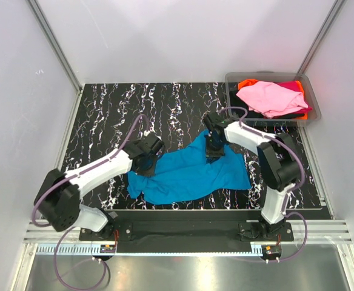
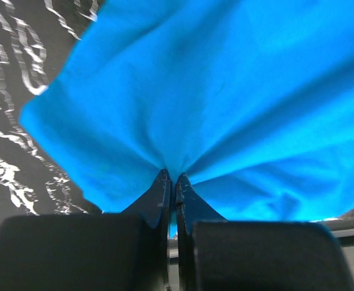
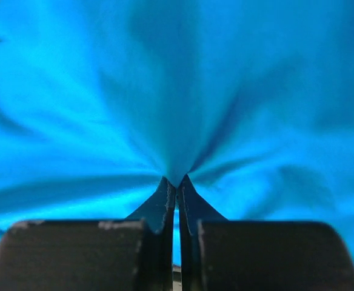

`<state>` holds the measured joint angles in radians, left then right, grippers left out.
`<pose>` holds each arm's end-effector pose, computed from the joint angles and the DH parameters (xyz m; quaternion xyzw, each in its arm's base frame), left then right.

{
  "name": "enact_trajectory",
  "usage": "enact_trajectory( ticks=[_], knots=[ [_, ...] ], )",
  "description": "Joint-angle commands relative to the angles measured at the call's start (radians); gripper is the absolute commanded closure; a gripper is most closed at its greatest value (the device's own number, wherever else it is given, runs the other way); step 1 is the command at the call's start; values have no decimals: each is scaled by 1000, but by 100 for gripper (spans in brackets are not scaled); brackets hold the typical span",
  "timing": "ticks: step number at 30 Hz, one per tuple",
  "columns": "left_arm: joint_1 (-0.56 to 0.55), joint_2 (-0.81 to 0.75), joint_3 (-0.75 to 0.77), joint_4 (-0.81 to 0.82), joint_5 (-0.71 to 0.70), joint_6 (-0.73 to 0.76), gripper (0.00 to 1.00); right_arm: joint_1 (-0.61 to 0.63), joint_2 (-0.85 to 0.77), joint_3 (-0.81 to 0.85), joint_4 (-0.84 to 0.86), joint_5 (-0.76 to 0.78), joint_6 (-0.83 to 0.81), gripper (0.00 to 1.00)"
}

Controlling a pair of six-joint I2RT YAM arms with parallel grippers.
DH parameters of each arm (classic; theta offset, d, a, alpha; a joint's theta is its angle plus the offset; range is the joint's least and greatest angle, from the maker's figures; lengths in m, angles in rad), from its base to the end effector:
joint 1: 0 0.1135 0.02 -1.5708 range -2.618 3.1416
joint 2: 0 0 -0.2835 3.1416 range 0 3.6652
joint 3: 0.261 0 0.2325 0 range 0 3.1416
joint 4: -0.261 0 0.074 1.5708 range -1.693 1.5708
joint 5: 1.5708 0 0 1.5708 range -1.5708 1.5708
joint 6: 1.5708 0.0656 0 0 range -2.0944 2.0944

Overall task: Fold and stack the t-shirts
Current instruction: Flatten the tshirt out

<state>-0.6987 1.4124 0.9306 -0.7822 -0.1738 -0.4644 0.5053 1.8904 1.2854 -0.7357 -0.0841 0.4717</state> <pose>0.1941 -0.1483 0.2104 0.1019 0.9793 -0.0119 0.1743 0.3121 0.1790 0.1685 -0.0215 0.9923 0.0907 0.0817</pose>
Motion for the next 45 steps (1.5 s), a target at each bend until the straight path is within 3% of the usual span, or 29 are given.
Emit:
enact_trajectory(
  ticks=[1, 6, 10, 14, 18, 19, 24, 25, 28, 32, 34, 35, 36, 37, 38, 40, 42, 45],
  knots=[
    [8, -151, 71, -43, -85, -11, 100, 9, -215, -14, -39, 79, -22, 100],
    [5, -401, 100, -78, -86, -36, 100, 9, -544, -66, -50, 138, -57, 100],
    [5, -637, 183, -60, -18, 7, 100, 9, -767, -43, -85, 15, -90, 100],
    [5, -788, 299, -46, 240, 70, 100, 9, -954, 3, -163, -181, -84, 100],
    [5, -787, 373, -58, 384, 61, 100, 9, -1065, 54, -211, -229, -39, 100],
    [5, -777, 376, -64, 378, 58, 100, 9, -1064, 61, -212, -218, -39, 100],
    [5, -676, 416, -179, 15, -11, 100, 10, -900, 146, -290, -20, -32, 100],
    [5, -623, 450, -201, -13, -20, 100, 9, -878, 158, -333, -10, -19, 99],
    [8, -543, 467, -264, -53, -45, 100, 9, -831, 121, -324, -29, -8, 81],
    [65, -304, 464, -298, -73, -17, 100, -5, -611, 139, -278, -17, -48, 82],
    [112, -201, 467, -302, -114, 15, 81, -31, -492, 208, -277, -19, -92, 78],
    [163, -87, 477, -302, -159, 26, 68, -77, -384, 288, -277, -63, -113, 60],
    [177, -38, 517, -304, -186, 49, 59, -105, -334, 333, -281, -90, -128, 54],
    [188, 11, 545, -304, -213, 61, 34, -129, -294, 379, -301, -109, -154, 50],
    [188, 45, 572, -305, -243, 72, 22, -166, -234, 464, -318, -130, -172, 49],
    [185, 97, 635, -318, -215, 98, 7, -175, -200, 523, -375, -129, -229, 37],
    [177, 73, 608, -307, -182, 90, 2, -175, -201, 484, -389, -137, -248, 30],
    [173, 5, 474, -249, -64, 58, 9, -177, -261, 263, -328, -160, -220, 26]
  ],
)
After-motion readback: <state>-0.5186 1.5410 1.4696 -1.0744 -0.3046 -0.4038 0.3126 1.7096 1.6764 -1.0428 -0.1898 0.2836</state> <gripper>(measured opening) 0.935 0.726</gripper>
